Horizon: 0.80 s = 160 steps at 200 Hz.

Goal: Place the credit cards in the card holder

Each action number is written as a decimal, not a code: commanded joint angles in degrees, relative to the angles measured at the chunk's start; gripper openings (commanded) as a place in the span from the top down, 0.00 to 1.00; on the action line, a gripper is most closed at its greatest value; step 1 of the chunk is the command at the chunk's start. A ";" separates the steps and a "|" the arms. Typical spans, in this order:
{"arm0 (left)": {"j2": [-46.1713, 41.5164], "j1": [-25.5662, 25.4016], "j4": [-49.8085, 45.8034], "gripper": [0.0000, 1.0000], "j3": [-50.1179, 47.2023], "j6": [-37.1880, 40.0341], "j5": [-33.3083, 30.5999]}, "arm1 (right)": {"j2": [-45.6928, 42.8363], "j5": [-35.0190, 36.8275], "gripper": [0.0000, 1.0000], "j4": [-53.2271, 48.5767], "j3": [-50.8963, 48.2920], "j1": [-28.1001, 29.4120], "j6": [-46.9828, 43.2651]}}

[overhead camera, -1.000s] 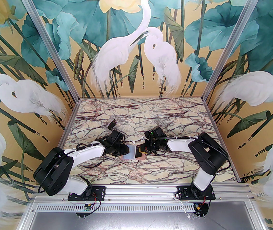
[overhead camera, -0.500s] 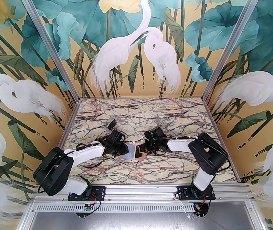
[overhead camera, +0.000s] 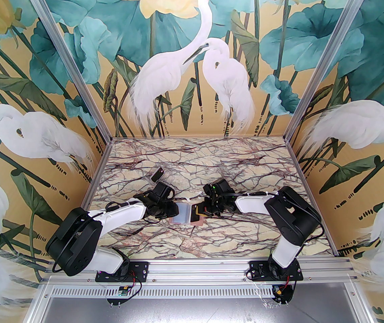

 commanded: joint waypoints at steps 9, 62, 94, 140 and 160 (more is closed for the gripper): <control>0.89 0.33 0.73 0.75 -2.29 -0.02 0.16 | 0.37 0.33 1.00 -0.47 -0.63 0.01 -0.22; 2.42 0.49 2.27 0.79 -5.20 -0.50 0.70 | -1.82 -0.47 1.00 0.81 0.02 0.03 0.90; 2.34 0.54 2.49 0.80 -5.78 -0.59 0.65 | -2.18 -0.45 1.00 1.19 1.13 0.98 1.54; 2.01 0.49 2.60 0.81 -6.22 -0.52 0.86 | -0.73 -0.39 1.00 2.19 2.03 1.60 2.15; 2.09 0.49 2.57 0.81 -6.35 -0.50 1.01 | -1.09 0.28 1.00 2.01 2.56 2.13 1.83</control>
